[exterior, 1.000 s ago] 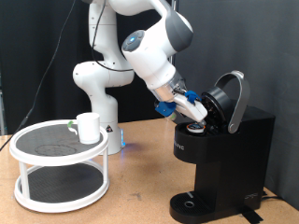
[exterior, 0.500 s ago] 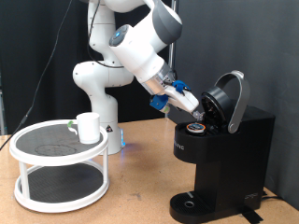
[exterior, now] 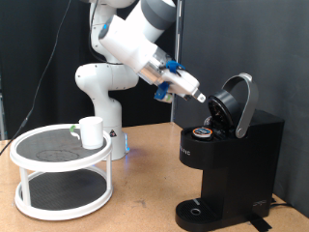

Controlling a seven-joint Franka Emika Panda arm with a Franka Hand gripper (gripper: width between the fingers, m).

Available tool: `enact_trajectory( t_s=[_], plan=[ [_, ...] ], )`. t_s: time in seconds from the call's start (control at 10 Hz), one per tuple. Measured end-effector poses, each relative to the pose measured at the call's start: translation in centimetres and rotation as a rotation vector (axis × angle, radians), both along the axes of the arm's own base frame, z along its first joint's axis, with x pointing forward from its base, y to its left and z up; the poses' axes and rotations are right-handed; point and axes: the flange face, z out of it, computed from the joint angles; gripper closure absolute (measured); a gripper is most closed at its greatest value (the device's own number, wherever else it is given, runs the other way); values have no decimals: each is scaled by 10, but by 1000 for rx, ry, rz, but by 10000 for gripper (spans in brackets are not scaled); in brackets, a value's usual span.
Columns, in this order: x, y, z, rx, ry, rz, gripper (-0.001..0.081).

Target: Make a cup of coffee with the keurig machine

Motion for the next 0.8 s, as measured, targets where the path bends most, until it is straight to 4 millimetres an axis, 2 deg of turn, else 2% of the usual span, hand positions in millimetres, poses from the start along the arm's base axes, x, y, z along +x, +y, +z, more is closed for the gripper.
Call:
enact_trajectory(
  t_s=[0.2, 0.4, 0.8],
  plan=[
    [-7, -13, 23, 32, -4, -37, 72],
    [-11, -20, 38, 57, 13, -58, 72],
    [-14, -21, 43, 71, 31, -43, 72]
  ],
)
